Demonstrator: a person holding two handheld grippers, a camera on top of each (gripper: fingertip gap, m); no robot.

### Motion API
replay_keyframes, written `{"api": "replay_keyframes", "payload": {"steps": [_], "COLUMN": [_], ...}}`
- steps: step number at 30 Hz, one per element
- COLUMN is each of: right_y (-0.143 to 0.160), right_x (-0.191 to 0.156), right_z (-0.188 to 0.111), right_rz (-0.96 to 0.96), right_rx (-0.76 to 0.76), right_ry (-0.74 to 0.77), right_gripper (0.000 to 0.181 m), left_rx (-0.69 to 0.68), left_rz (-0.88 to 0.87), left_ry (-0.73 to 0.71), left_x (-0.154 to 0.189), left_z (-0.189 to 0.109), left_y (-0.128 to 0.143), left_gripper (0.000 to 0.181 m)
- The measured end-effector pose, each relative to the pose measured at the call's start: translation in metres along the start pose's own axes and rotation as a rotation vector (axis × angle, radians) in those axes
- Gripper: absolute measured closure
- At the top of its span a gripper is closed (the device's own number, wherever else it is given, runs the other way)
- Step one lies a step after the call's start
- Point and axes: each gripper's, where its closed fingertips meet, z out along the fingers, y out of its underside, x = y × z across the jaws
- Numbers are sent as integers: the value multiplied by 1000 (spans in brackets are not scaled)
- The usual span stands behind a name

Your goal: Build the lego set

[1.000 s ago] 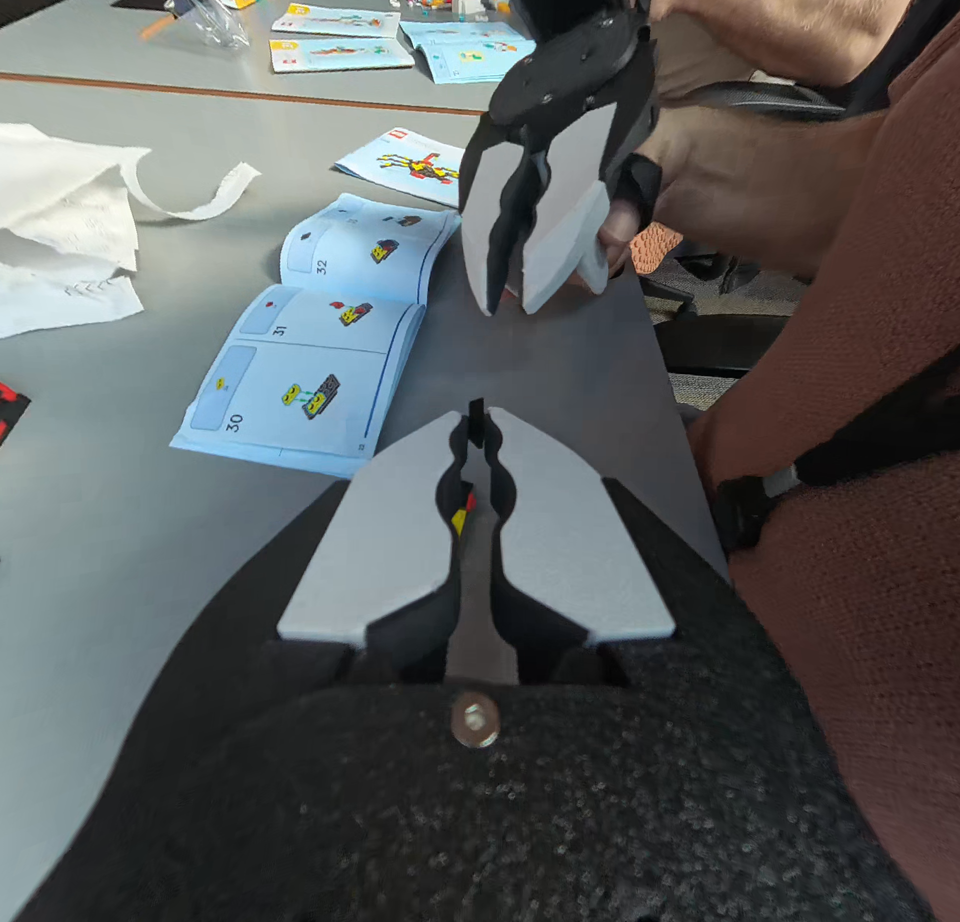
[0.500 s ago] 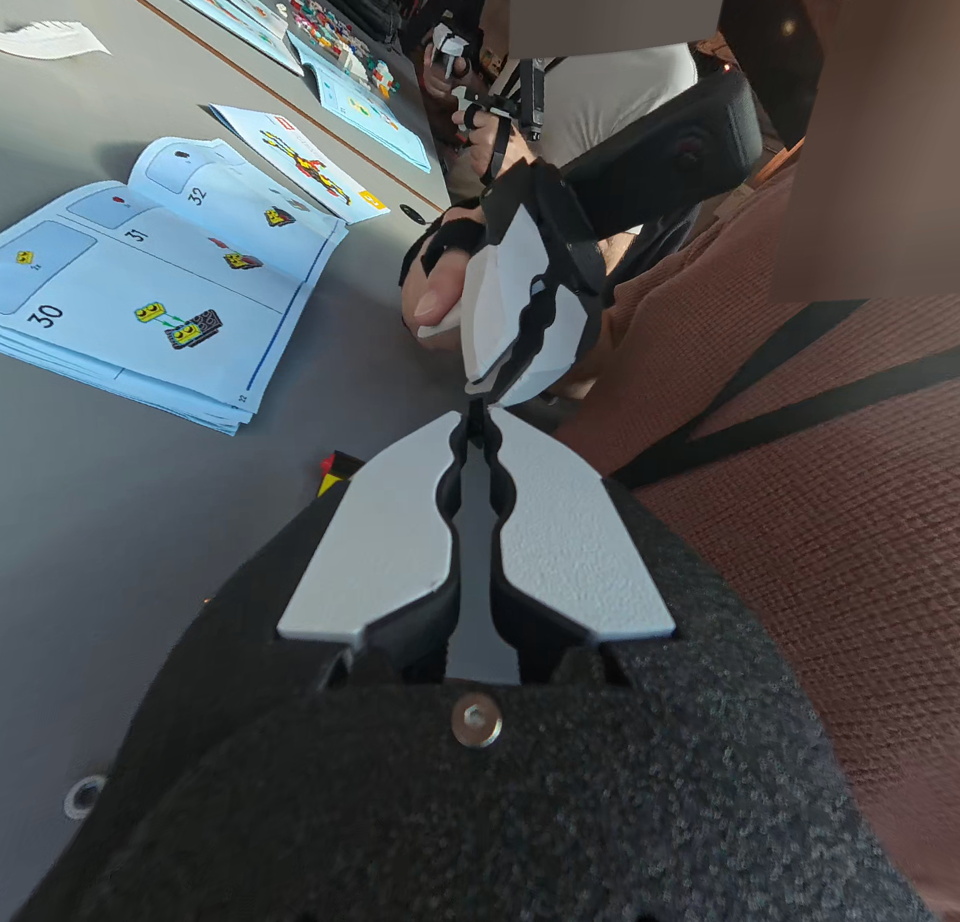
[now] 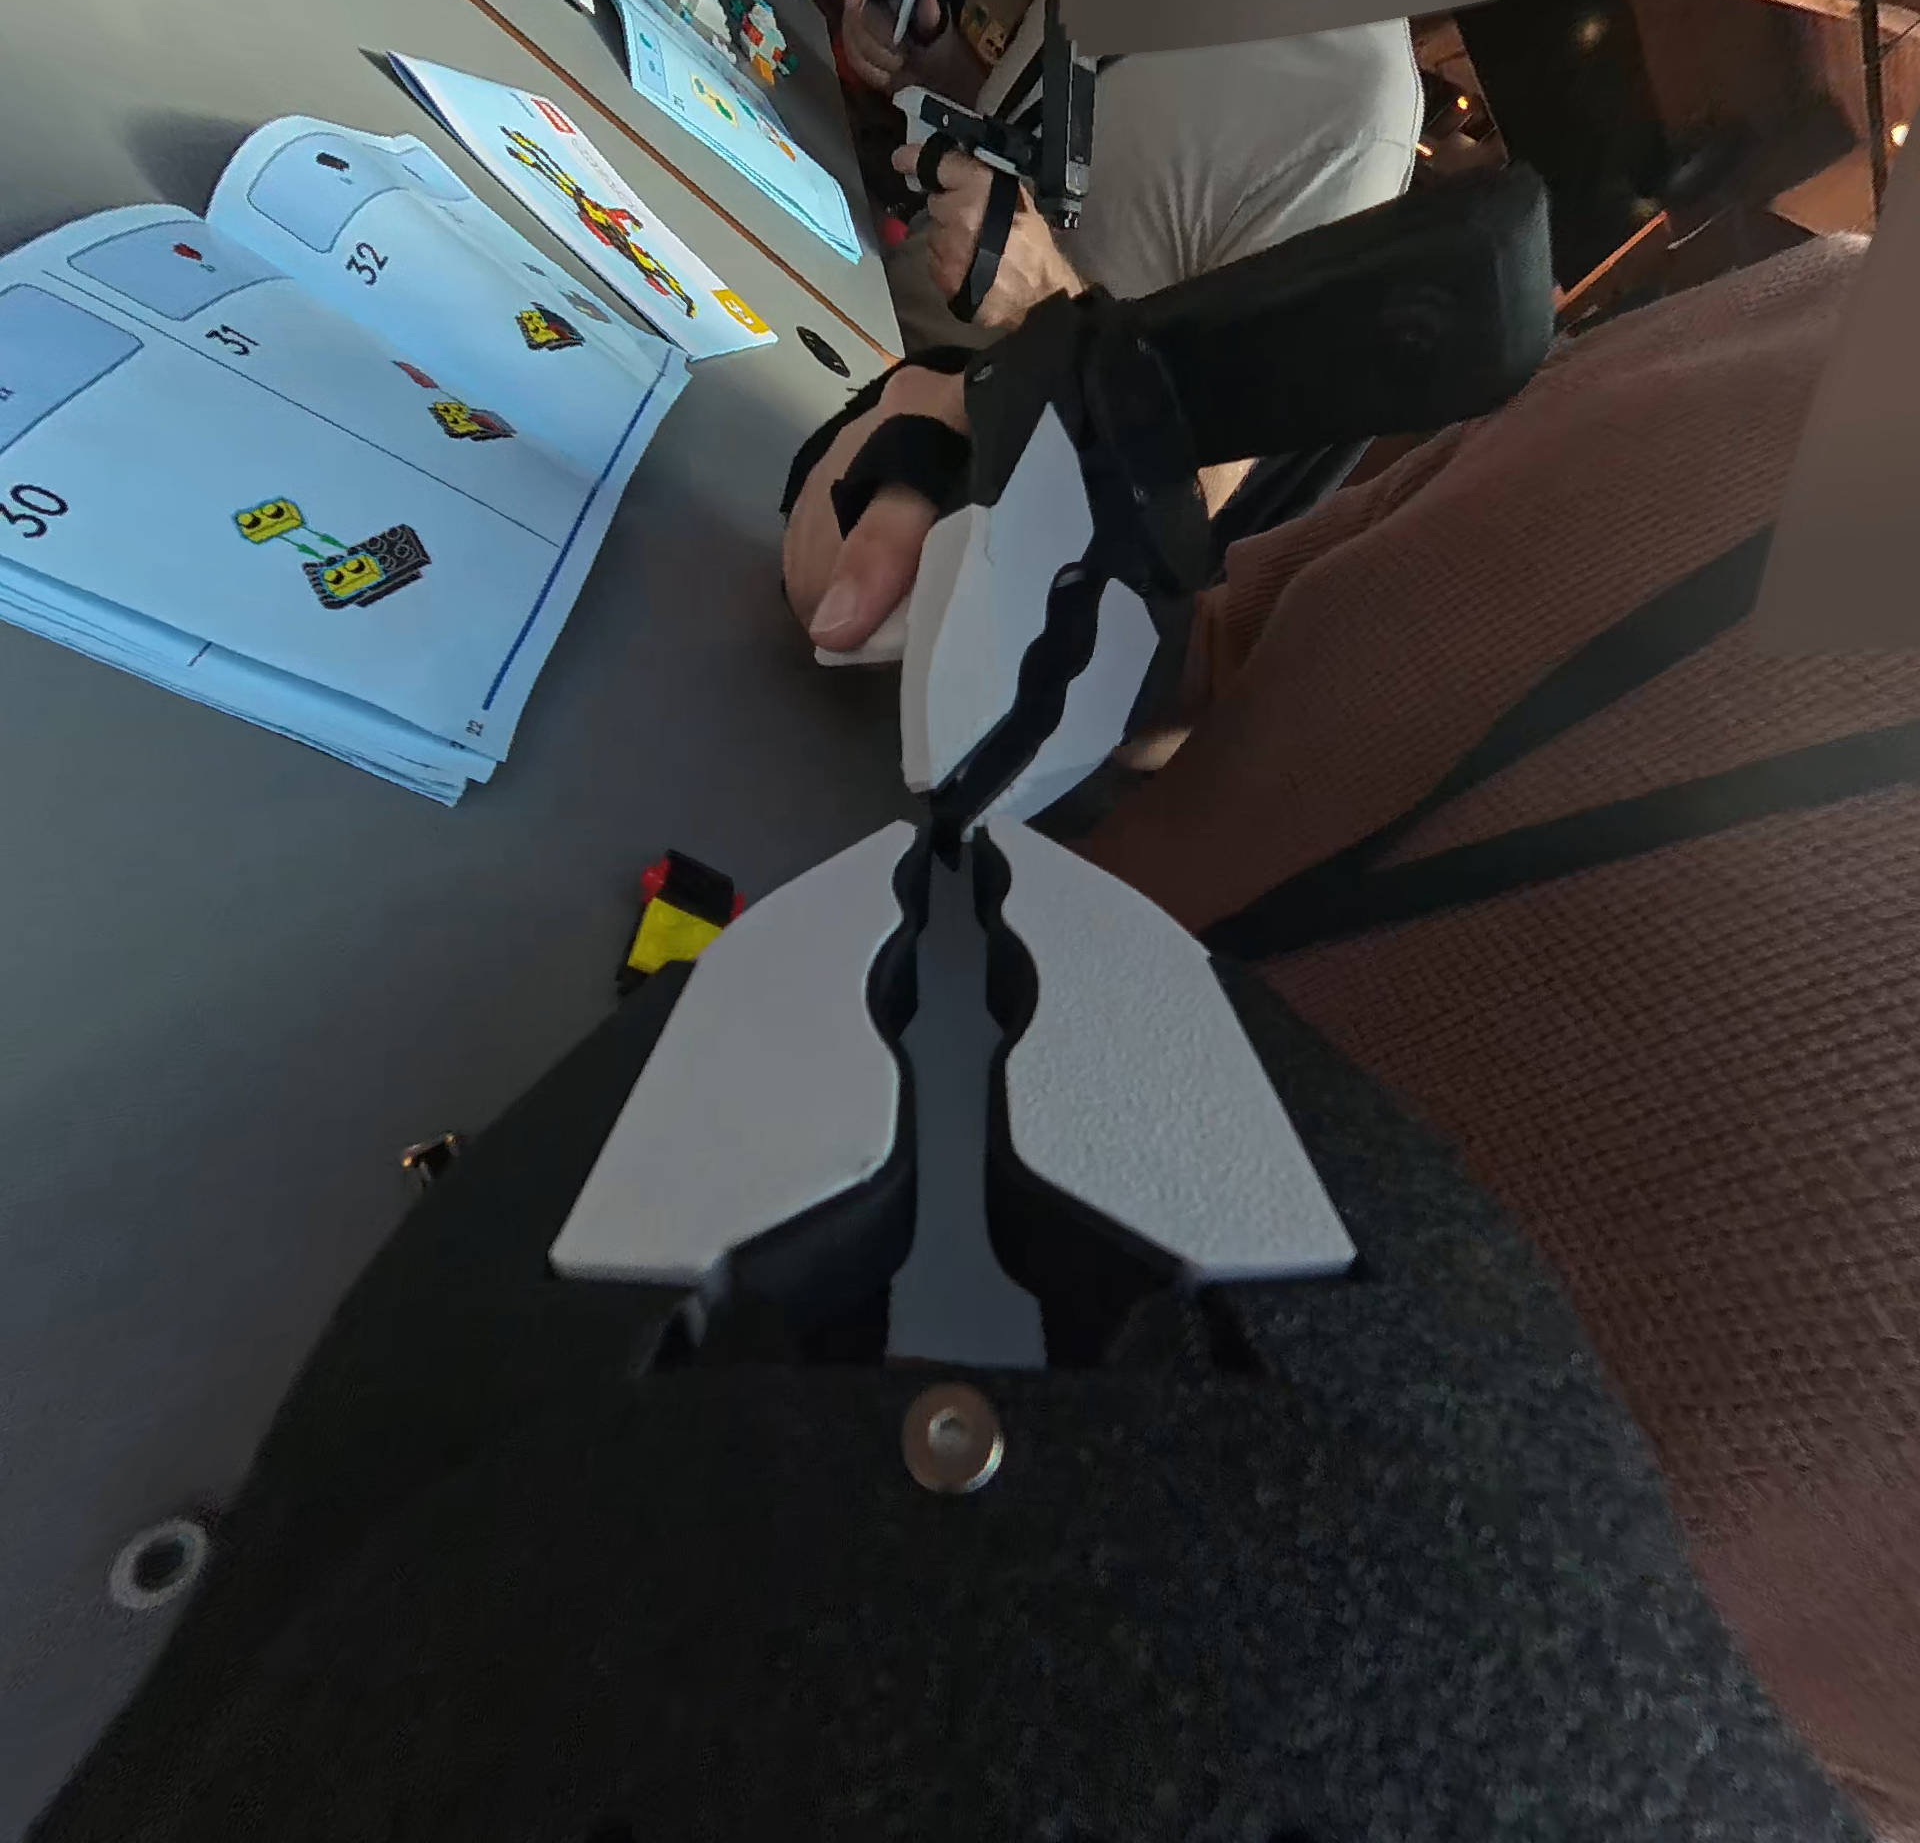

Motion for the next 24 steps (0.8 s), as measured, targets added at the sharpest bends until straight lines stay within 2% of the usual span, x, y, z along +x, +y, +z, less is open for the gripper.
{"api": "replay_keyframes", "payload": {"steps": [2, 4, 7, 10, 13, 24], "right_y": [12, 27, 38, 45, 47, 53], "right_x": [1, 4, 5, 5, 7, 1], "right_z": [0, 0, 0, 4, 12, 19], "right_rz": [53, 116, 179, 199, 209, 195], "right_rx": [-57, -141, -230, -309, -350, -458], "right_ry": [-5, 7, 7, 0, -10, -102], "right_gripper": [174, 174, 174, 174, 174, 173], "left_rx": [10, -29, -211, -388, -487, -489], "left_rz": [26, 104, 266, 429, 509, 617], "left_ry": [-52, -174, -387, -482, -461, -443], "left_x": [-6, -20, -47, -62, -63, -59], "left_z": [-9, -18, -22, -17, -9, -4], "left_y": [-1, 2, 16, 28, 37, 33], "left_gripper": [174, 174, 173, 170, 167, 160]}}
